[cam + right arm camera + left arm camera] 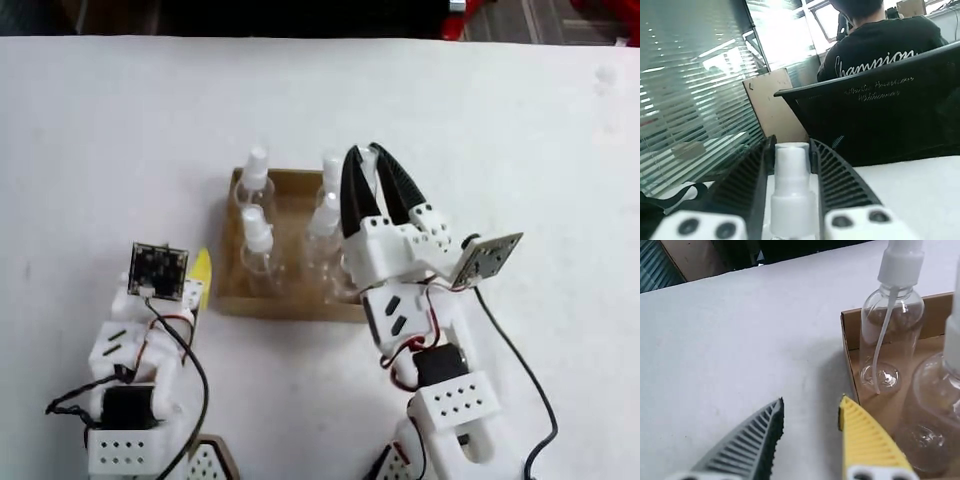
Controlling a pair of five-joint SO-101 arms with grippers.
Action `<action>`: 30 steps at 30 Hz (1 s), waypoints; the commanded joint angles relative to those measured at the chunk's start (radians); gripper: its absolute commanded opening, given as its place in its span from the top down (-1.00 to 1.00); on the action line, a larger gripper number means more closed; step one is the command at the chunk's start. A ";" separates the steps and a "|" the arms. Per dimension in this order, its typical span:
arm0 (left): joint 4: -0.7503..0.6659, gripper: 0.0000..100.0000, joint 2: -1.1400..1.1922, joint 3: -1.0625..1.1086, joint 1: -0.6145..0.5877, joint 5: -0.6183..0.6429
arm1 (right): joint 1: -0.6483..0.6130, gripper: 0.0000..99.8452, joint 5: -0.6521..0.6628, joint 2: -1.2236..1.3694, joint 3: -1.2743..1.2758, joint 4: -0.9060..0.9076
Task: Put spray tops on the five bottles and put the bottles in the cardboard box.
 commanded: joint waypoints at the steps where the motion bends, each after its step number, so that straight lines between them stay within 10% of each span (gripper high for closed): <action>1: -0.011 0.67 -0.005 0.002 0.010 -0.012 | 0.008 0.96 0.124 -0.007 0.005 -0.025; 30: -0.011 0.67 -0.005 0.002 0.010 -0.012 | -0.093 0.96 0.350 -0.561 0.261 0.311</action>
